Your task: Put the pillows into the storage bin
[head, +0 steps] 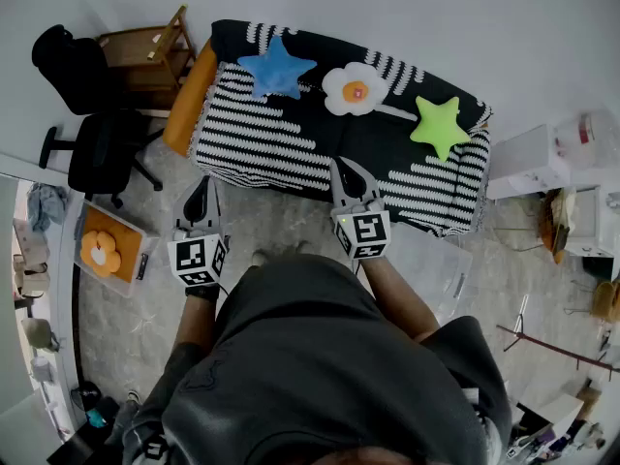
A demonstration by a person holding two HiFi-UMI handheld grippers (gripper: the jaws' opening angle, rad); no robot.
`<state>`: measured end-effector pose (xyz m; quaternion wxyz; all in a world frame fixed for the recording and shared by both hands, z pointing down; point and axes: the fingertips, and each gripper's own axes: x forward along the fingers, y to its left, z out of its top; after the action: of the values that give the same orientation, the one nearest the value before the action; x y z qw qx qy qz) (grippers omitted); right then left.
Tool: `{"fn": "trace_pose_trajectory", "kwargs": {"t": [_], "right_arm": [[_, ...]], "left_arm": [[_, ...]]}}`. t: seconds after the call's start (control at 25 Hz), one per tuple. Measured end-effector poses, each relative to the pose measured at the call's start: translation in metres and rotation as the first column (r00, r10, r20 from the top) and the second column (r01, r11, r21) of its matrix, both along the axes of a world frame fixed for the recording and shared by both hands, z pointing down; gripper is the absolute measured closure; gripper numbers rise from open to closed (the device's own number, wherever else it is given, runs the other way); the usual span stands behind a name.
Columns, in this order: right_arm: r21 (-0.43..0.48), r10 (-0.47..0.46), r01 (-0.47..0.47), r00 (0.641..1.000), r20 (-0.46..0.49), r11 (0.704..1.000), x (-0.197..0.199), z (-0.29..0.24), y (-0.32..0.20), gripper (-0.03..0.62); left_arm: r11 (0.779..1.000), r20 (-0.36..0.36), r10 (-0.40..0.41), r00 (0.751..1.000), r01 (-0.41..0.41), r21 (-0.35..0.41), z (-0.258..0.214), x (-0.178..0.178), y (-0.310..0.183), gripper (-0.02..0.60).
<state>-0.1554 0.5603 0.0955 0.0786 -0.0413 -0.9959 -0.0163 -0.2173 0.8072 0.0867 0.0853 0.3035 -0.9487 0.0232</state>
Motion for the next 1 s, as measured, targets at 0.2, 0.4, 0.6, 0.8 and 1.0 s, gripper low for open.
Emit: {"fn": "trace_pose_trajectory", "kwargs": {"t": [0.2,0.4,0.6,0.8,1.0], "right_arm": [[0.006,-0.008,0.008,1.000,-0.003,1.000,-0.0025,0.0015,-0.0004,0.594],[0.009,-0.018,0.018,1.000,-0.005,1.000,-0.0036,0.0019,0.0053,0.594],[-0.025,-0.039,0.039,0.999,0.015,0.999,-0.0058,-0.0005,0.0085,0.581],[-0.031,-0.046,0.046,0.999,0.013,0.998,-0.0094,0.0008,0.0057,0.221],[-0.024,-0.026,0.026,1.000,-0.001,0.999,-0.0090,0.0085,-0.0005,0.148]], "left_arm": [[1.000,-0.004,0.006,1.000,-0.006,-0.003,0.0018,0.0001,-0.0036,0.581],[1.000,-0.005,0.014,1.000,-0.014,-0.006,0.0021,0.0014,-0.0037,0.581],[0.999,0.000,0.018,1.000,-0.018,0.032,-0.0008,0.0007,-0.0024,0.569],[0.999,0.001,-0.004,1.000,0.004,0.042,-0.0011,-0.0048,0.0012,0.198],[1.000,-0.017,-0.010,1.000,0.010,0.028,0.0076,-0.0062,0.0009,0.172]]}}
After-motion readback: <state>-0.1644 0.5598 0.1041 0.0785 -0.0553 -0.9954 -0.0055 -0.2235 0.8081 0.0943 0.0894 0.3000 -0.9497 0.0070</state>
